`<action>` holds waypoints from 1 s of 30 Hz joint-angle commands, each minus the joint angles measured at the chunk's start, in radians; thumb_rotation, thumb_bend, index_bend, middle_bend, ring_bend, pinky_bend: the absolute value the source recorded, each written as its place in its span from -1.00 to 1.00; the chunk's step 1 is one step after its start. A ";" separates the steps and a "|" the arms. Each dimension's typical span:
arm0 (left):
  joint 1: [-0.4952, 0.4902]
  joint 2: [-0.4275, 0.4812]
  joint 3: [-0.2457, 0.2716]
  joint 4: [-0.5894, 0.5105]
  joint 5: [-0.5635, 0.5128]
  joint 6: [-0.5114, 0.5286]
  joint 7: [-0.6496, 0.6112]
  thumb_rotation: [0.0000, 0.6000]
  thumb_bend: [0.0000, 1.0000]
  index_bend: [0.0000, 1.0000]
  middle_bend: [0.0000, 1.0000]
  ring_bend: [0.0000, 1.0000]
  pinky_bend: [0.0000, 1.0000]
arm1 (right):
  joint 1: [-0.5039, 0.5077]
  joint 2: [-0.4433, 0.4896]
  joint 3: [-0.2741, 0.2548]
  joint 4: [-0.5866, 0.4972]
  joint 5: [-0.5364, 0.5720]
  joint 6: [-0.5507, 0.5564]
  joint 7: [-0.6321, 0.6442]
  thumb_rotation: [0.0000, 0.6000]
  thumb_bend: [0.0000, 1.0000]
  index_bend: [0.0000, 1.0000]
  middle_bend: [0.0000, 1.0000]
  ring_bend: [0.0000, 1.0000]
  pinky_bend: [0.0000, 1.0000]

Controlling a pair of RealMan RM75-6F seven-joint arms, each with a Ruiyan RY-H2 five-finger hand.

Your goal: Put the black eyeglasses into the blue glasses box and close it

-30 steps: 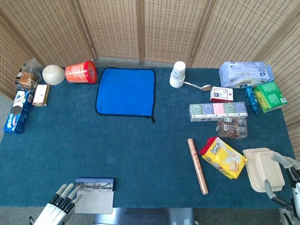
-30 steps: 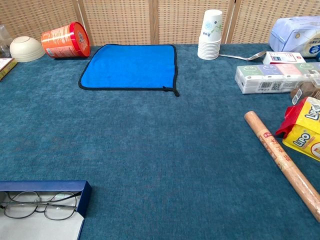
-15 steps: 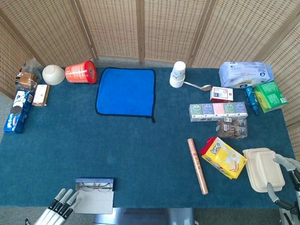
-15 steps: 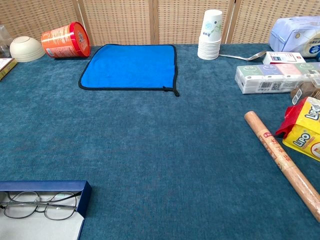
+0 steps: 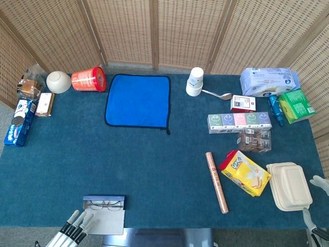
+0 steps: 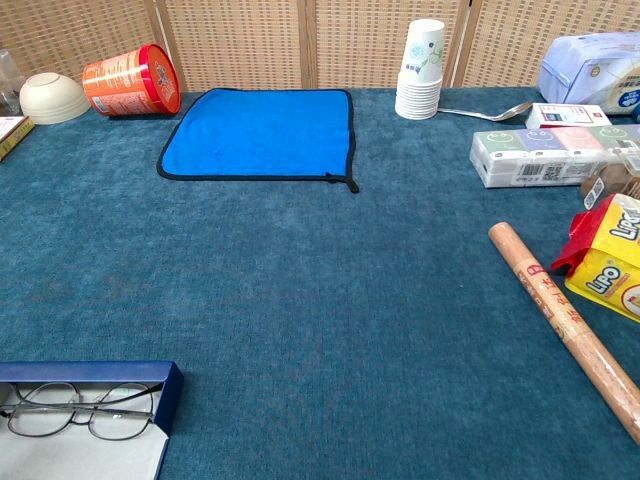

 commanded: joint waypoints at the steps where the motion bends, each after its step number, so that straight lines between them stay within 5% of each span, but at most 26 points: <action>1: -0.004 -0.002 0.002 0.003 0.000 -0.004 0.008 1.00 -0.44 -0.72 -0.90 -1.00 -0.89 | -0.010 0.000 -0.002 0.015 0.009 0.015 0.019 0.38 -0.14 -0.70 -0.42 -0.54 -0.53; 30: -0.033 -0.035 0.001 -0.023 -0.008 -0.019 0.126 1.00 -0.45 -0.72 -0.95 -1.00 -0.89 | -0.055 -0.018 0.016 0.121 0.083 0.082 0.180 0.39 -0.13 -0.70 -0.42 -0.54 -0.53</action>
